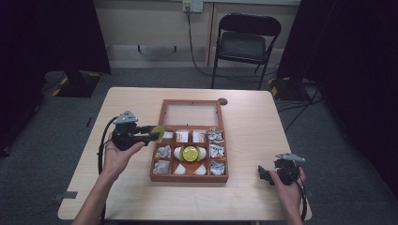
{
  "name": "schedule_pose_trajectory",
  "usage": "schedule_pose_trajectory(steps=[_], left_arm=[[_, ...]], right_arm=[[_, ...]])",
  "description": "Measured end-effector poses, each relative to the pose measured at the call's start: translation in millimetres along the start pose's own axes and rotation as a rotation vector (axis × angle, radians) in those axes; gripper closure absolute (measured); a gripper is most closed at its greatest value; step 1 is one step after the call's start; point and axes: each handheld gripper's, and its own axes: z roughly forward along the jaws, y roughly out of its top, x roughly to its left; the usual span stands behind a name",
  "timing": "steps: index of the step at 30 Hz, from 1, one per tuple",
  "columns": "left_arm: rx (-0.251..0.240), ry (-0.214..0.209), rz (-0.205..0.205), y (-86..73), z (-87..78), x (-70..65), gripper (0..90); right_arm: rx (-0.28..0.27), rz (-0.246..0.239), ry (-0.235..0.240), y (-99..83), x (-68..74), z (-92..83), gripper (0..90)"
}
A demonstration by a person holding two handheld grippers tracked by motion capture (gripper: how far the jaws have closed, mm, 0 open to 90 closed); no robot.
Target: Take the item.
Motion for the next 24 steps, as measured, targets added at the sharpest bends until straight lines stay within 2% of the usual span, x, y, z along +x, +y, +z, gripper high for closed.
schedule_pose_trajectory(steps=[2, 6, 9, 11, 21, 24], left_arm=[[-0.008, -0.001, -0.017, -1.5, -2.6, 4.9, 54.5], [-0.01, 0.017, -0.026, -4.2, -6.9, 12.3, 54.4], [0.002, 0.039, -0.025, -6.7, -8.3, 17.4, 54.4], [0.006, 0.044, -0.042, -9.8, -8.6, 22.0, 54.4], [0.026, 0.075, -0.062, -22.2, -4.9, 38.0, 54.4], [0.028, 0.083, -0.085, -26.7, -2.8, 42.8, 54.4]], right_arm=[[0.0, 0.0, 0.0, 0.0, 0.0, 0.0, 0.0], [0.0, 0.0, 0.0, 0.0, 0.0, 0.0, 0.0], [0.0, 0.0, 0.0, 0.0, 0.0, 0.0, 0.0], [0.0, 0.0, 0.0, 0.0, 0.0, 0.0, 0.0], [0.0, 0.0, 0.0, 0.0, 0.0, 0.0, 0.0], [0.0, 0.0, 0.0, 0.0, 0.0, 0.0, 0.0]])
